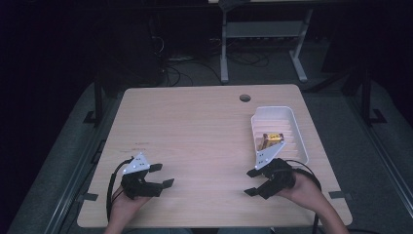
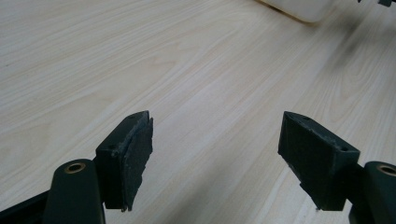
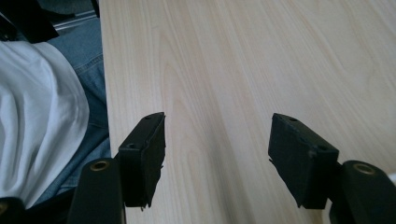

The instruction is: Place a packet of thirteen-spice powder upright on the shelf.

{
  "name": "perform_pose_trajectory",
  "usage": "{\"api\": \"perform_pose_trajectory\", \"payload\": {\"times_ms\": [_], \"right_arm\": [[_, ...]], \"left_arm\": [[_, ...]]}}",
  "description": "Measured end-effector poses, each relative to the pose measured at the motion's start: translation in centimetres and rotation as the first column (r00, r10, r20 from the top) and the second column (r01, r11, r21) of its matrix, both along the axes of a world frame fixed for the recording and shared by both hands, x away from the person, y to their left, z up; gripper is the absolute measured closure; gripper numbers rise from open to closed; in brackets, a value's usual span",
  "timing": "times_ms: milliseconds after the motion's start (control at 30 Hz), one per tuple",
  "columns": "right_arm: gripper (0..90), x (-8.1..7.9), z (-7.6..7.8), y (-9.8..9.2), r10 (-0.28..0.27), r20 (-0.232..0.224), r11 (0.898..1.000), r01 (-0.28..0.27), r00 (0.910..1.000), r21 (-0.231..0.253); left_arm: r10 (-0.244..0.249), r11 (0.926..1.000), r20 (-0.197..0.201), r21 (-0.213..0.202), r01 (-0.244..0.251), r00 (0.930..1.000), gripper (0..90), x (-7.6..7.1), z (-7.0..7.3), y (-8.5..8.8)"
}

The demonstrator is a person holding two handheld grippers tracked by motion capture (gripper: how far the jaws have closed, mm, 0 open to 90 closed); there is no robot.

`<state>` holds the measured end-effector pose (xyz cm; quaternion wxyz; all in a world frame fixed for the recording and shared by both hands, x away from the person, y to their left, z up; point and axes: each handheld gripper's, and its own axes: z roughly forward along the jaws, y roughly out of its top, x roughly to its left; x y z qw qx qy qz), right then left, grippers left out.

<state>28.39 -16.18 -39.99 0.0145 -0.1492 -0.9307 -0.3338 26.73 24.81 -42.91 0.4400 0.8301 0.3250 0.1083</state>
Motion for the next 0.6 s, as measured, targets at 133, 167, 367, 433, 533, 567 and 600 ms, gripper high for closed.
{"api": "perform_pose_trajectory", "payload": {"times_ms": [133,167,367,433,533,567,600], "right_arm": [[35.0,0.1,-0.4,0.7,0.000,-0.008,1.000,0.000,1.0000,0.020],[34.4,0.1,-0.4,0.9,-0.001,-0.008,1.000,0.001,1.0000,0.017],[34.2,0.0,-0.6,2.2,0.010,-0.005,1.000,-0.010,0.9999,0.006],[34.0,-0.1,-0.7,2.6,0.015,-0.011,1.000,-0.015,0.9998,0.016],[33.6,-0.1,-1.2,3.2,0.016,-0.025,1.000,-0.015,0.9996,0.027],[33.5,-0.2,-1.4,3.4,0.015,-0.026,0.999,-0.015,0.9995,0.028],[33.4,-0.2,-1.6,3.5,0.015,-0.026,0.999,-0.015,0.9995,0.032]], "left_arm": [[-0.003,1.0000,-0.001,0.003,0.003,1.0000,25.2,0.0,0.0,0.0],[-0.003,1.0000,-0.002,0.003,0.003,1.0000,25.0,0.0,0.0,-0.1],[-0.004,1.0000,-0.002,0.000,0.004,1.0000,24.6,0.0,0.0,-0.1],[-0.004,1.0000,-0.003,0.000,0.004,1.0000,24.6,0.0,0.0,-0.1],[-0.004,1.0000,-0.002,0.000,0.004,1.0000,24.5,0.0,0.0,-0.1],[-0.004,1.0000,-0.003,0.000,0.004,1.0000,24.5,0.0,0.0,-0.1],[-0.004,1.0000,-0.003,-0.001,0.004,1.0000,24.4,0.0,0.0,-0.1]]}}
